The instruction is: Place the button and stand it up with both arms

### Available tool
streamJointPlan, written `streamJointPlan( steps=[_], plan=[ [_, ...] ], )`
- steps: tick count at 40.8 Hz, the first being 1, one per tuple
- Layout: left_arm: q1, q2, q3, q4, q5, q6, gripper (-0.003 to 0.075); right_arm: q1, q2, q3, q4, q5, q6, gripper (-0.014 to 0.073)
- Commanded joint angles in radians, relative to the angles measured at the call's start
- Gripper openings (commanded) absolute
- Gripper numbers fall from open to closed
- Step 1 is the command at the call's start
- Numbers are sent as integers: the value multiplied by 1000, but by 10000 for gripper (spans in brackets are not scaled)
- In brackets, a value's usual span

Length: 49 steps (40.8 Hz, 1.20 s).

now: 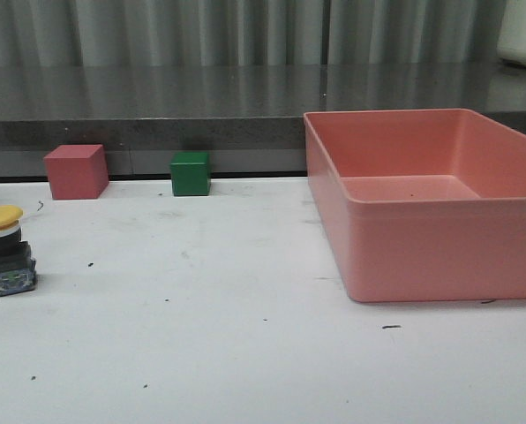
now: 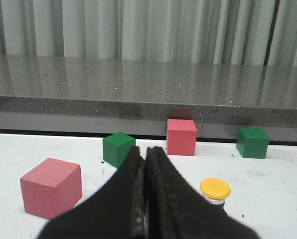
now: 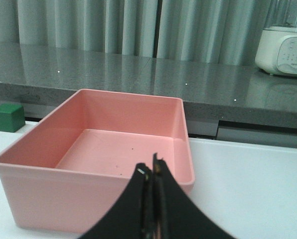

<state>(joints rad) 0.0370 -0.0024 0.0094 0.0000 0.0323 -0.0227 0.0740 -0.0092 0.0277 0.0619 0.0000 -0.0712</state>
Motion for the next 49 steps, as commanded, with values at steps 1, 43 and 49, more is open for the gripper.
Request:
streamJointPlan(
  steps=[1, 43, 49],
  plan=[
    [1, -24, 13, -8, -83, -4, -20, -18, -19, -3, 3, -90, 63, -118],
    [-52, -24, 13, -9, -83, -4, -20, -83, -19, -3, 0, -85, 62, -118],
    [-50, -24, 13, -9, -83, -4, -20, -83, -19, -3, 0, -85, 62, -118]
  ],
)
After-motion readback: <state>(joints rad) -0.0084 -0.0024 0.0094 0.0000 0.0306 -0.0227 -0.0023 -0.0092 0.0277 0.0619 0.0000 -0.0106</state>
